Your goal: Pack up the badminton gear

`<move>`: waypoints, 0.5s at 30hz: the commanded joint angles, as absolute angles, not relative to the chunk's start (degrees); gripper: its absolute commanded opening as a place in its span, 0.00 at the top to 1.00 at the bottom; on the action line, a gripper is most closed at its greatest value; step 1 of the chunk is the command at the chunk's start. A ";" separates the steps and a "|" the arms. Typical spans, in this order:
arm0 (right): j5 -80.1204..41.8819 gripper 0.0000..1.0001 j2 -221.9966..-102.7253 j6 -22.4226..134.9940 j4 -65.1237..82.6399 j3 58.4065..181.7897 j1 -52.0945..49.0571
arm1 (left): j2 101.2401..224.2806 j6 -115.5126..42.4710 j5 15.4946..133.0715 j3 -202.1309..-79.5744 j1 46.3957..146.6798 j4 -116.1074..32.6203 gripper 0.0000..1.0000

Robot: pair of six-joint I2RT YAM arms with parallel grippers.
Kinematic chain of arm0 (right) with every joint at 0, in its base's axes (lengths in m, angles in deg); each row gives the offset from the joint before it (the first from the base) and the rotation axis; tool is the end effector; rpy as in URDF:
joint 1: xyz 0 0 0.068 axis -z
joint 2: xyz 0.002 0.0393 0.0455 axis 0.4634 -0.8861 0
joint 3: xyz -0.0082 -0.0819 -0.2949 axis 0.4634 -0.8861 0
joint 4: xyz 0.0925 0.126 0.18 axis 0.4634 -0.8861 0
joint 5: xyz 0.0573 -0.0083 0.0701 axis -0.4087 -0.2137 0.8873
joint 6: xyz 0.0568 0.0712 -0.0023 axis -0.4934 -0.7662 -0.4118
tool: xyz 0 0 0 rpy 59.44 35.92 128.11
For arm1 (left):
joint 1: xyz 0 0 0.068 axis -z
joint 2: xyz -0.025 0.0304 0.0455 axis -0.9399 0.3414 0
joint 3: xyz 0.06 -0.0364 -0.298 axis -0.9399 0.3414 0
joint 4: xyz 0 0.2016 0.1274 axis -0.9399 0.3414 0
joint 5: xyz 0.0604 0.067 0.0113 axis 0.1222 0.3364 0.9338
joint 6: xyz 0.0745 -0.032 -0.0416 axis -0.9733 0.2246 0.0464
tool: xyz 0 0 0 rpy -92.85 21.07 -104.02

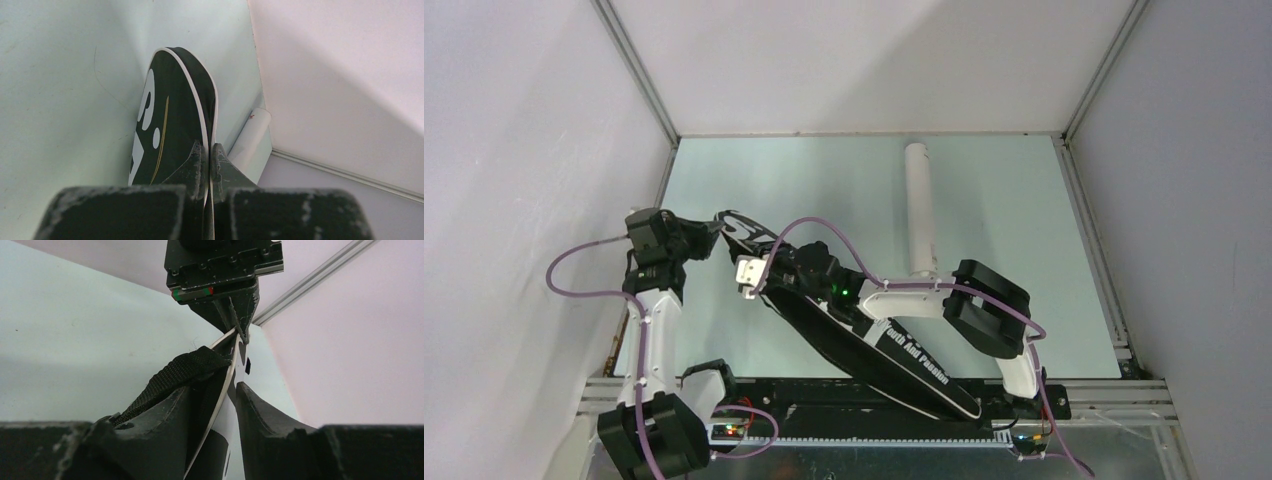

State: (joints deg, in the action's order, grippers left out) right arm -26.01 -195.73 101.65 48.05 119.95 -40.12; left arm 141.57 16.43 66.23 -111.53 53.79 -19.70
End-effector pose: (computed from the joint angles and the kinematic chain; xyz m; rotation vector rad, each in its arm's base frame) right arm 0.1915 0.4705 0.2926 -1.2784 0.9455 0.4087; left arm 0.2018 0.0349 0.2917 -1.2851 1.7831 -0.7903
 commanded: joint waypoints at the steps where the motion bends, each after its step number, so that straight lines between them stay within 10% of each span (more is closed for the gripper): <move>1: -23.87 0.59 -196.17 103.60 52.06 122.34 -39.78 | 139.49 18.08 60.25 -111.19 53.82 -18.26 1.00; 15: -22.09 0.66 -196.84 108.80 52.40 122.39 -39.53 | 138.63 19.60 57.30 -111.03 52.76 -16.81 1.00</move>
State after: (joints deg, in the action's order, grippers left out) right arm -23.34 -195.73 106.26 48.49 119.95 -39.96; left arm 140.85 17.46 64.46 -111.53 52.65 -18.95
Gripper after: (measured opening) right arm 0.355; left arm 0.020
